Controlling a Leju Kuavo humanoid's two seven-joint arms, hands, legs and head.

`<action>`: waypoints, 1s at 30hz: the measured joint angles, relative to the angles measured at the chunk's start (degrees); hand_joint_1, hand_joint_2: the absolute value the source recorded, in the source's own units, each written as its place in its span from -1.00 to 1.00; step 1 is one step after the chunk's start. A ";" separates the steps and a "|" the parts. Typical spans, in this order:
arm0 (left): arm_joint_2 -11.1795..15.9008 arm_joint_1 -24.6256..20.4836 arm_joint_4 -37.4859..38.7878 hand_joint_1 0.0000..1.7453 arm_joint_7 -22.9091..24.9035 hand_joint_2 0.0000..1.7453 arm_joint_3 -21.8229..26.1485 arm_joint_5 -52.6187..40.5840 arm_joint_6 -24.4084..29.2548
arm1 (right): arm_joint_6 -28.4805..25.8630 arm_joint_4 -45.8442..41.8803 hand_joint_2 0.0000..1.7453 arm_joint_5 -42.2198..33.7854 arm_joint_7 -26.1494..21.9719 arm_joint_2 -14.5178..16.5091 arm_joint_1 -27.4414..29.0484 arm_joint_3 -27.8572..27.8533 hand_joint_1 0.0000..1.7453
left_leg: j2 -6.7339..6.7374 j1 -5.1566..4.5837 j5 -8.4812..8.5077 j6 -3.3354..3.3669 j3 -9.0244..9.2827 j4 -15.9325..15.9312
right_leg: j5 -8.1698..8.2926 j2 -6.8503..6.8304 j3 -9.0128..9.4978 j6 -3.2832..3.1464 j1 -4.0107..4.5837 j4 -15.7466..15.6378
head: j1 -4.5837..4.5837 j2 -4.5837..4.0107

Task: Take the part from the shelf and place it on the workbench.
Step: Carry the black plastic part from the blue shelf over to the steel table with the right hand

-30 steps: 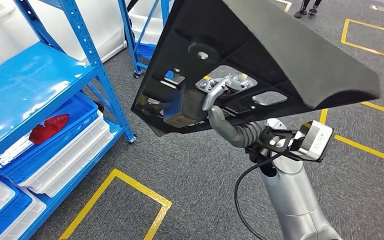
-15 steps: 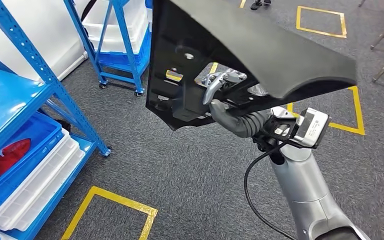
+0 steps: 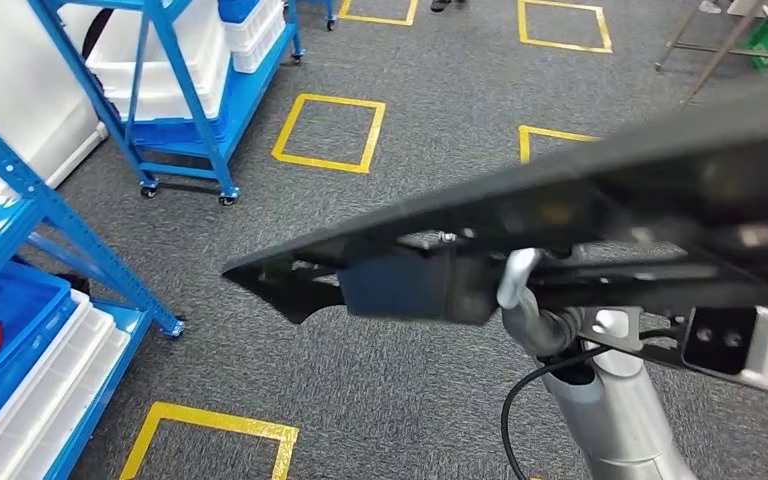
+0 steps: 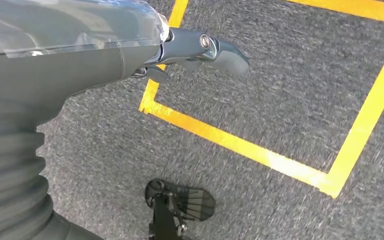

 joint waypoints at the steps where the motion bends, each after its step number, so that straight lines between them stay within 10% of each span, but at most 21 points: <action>1: -0.07 -0.01 0.00 -1.00 0.26 1.00 0.01 0.14 0.00 | 0.21 -0.49 1.00 -0.15 -0.02 0.20 0.31 0.04 1.00 | 0.55 -0.06 -0.16 -0.28 0.15 -0.06 | -0.15 -0.12 0.24 -0.22 0.29 -0.62 | 0.00 0.00; 5: -0.20 -0.19 0.00 -1.00 0.75 1.00 0.06 0.49 0.00 | 0.79 -1.12 1.00 -1.16 0.49 0.74 0.59 0.05 1.00 | -0.21 0.10 -2.13 -1.26 -0.12 1.89 | 0.47 2.58 0.74 -1.20 -0.29 -1.78 | -0.01 -0.01; 8: -0.18 0.14 0.00 -1.00 0.82 1.00 0.10 0.66 0.04 | 0.88 -1.06 1.00 -2.05 1.56 1.72 0.33 0.10 1.00 | -4.03 0.26 -7.20 -1.67 -5.09 12.52 | 0.63 4.60 0.98 -1.67 -0.43 -2.01 | -0.01 0.00; 10: -0.14 0.35 0.00 -1.00 0.86 1.00 0.15 0.70 0.08 | 0.94 -0.87 1.00 -2.29 2.09 2.07 0.38 0.14 1.00 | -4.50 0.31 -7.36 -1.89 -7.40 16.21 | 0.57 6.16 0.98 -1.63 -0.47 -1.83 | -0.01 -0.01; 14: -0.15 0.38 0.00 -1.00 0.97 1.00 0.18 0.70 0.07 | 1.11 -0.51 1.00 -2.33 2.69 2.78 0.32 0.16 1.00 | -7.17 0.95 -0.21 -2.04 -2.63 3.92 | 0.04 9.13 0.69 -0.78 -0.77 -0.59 | -0.01 -0.01; 18: -0.23 0.38 0.00 -1.00 1.75 1.00 0.32 0.83 0.10 | 1.79 0.12 1.00 -2.47 3.13 3.14 0.28 0.05 1.00 | -7.31 0.79 0.68 -0.81 -1.40 0.98 | 0.29 11.06 -0.21 0.62 -1.02 -0.22 | -0.01 0.00; 25: -0.15 0.91 0.00 -1.00 3.59 1.00 1.26 1.68 1.17 | 3.07 1.32 1.00 -3.33 3.33 3.11 0.18 -0.98 1.00 | -2.69 0.28 0.94 0.73 -1.34 0.44 | -7.07 4.28 -8.01 1.75 -1.11 16.09 | 0.00 0.00; 30: 0.03 0.79 0.00 -1.00 4.16 1.00 2.16 2.41 1.47 | 3.38 1.92 1.00 -3.86 3.42 3.14 -0.25 -1.76 1.00 | 0.21 -0.12 0.39 0.18 -0.81 0.48 | -0.99 0.44 0.19 0.38 -0.11 1.25 | 0.00 -0.01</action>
